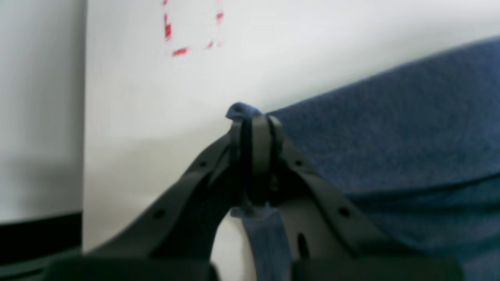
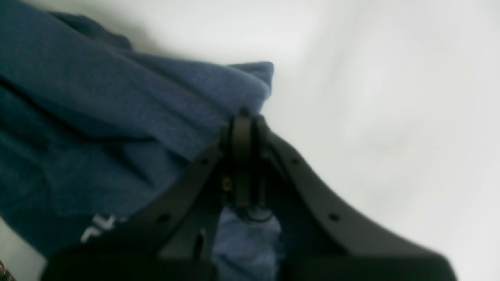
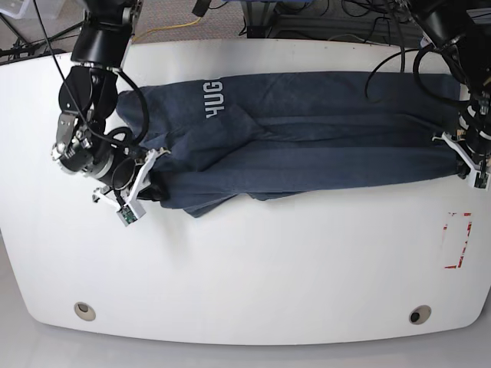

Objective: Fold the T-shirt properly
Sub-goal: 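Grasp the shirt's side edges with both grippers and fold them inward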

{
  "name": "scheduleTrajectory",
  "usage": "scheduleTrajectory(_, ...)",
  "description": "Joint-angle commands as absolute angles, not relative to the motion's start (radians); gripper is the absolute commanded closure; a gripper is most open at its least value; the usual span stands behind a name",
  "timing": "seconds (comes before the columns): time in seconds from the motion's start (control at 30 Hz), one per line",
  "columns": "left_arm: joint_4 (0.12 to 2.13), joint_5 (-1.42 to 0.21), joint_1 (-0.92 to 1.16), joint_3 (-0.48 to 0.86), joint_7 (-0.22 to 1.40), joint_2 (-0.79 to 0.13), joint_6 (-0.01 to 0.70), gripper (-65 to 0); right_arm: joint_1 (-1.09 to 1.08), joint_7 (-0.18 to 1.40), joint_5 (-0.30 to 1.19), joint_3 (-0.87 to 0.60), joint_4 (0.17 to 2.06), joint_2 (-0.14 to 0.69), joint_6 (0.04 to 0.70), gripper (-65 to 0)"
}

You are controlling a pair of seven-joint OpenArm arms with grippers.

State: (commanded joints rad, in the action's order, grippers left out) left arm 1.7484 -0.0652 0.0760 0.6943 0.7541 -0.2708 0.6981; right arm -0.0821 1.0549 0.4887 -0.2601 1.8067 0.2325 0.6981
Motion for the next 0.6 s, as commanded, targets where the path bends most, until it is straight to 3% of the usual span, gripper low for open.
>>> scheduleTrajectory(0.3,1.831,-0.067,0.242,0.699,0.756,-0.271,0.698,-0.4,0.137,1.067,0.492,-0.282,1.982,0.22,0.698,0.0)
scheduleTrajectory(0.6,1.824,-0.065,0.355,0.691,0.756,-0.271,0.698,-0.8,0.257,1.125,0.595,-0.39,1.989,0.183,0.698,0.0)
